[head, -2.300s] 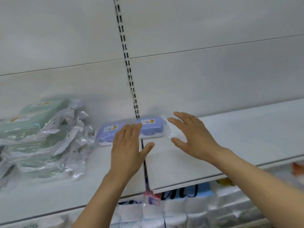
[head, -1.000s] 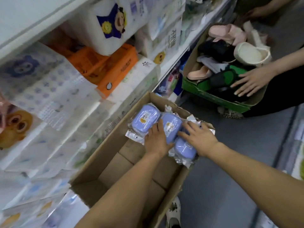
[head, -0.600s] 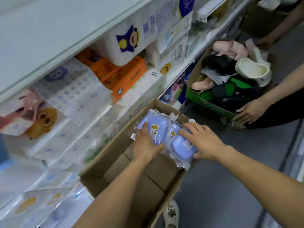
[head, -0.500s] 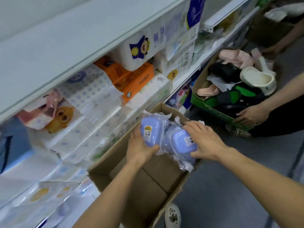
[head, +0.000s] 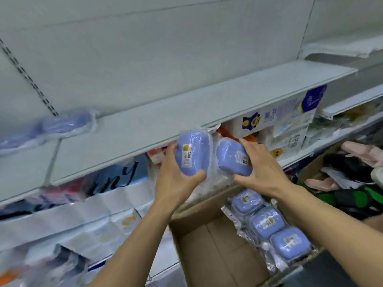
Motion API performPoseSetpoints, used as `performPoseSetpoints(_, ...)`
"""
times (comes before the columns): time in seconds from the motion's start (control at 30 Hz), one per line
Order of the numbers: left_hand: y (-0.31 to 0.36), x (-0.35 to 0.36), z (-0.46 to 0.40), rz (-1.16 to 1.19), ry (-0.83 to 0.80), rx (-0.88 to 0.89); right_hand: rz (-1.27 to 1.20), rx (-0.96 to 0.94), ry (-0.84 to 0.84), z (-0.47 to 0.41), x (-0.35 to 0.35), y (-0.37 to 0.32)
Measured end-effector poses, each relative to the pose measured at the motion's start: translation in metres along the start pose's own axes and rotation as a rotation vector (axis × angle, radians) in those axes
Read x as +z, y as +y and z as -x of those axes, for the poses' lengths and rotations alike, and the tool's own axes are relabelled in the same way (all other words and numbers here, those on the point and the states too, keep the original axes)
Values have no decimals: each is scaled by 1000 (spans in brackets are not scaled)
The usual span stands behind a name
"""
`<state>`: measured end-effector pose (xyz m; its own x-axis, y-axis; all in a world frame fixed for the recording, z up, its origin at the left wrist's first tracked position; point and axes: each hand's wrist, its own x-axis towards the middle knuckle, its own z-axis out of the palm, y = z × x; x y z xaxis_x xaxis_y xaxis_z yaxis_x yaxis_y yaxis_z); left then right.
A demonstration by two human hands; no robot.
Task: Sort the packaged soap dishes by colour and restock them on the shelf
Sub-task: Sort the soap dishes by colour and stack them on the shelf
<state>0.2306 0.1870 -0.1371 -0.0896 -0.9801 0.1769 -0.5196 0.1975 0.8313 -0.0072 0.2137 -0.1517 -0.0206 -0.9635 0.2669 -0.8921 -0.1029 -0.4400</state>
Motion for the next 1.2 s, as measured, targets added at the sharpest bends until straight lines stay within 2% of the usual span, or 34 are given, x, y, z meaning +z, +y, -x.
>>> performPoseSetpoints(0.27,-13,-135,-12,118,225,-154,-90,-191,18,-78,0,-117)
performPoseSetpoints(0.5,-60,-247,-26,90,406,-294,-122,-369,-33,-154,41,-232)
performPoseSetpoints(0.7,-98,-333,-56,145,524,-343,-26,-474,-94,-224,83,-322)
performPoseSetpoints(0.97,-135,-391,-101,268,527,-387,126,-529,-165,-317,141,-406)
performPoseSetpoints(1.13,-146,-404,-119,365,521,-386,-22,-546,-300,-338,166,-414)
performPoseSetpoints(1.2,-148,-408,-124,406,523,-386,4,-513,-306,-338,170,-414)
